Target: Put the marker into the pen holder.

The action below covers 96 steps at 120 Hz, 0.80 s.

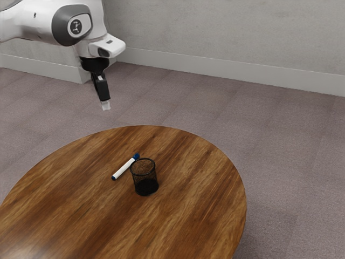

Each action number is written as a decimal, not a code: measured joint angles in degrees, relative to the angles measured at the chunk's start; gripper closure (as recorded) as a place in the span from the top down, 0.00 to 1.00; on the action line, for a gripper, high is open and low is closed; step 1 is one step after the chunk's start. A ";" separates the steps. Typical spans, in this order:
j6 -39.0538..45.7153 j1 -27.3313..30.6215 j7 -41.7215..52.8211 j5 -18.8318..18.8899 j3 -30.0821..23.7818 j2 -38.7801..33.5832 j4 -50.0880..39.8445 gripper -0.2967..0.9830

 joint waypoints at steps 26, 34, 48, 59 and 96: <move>0.35 -1.03 3.64 0.27 0.08 -0.36 0.02 0.77; 0.41 -1.80 2.80 -0.11 1.47 -0.94 -1.32 0.77; 0.50 -3.18 -0.42 -2.84 6.89 -0.07 -3.86 0.77; 3.30 -0.26 -2.68 -2.44 8.09 0.37 -8.14 0.77; 17.96 0.02 -13.74 0.01 10.10 -1.03 -22.86 0.72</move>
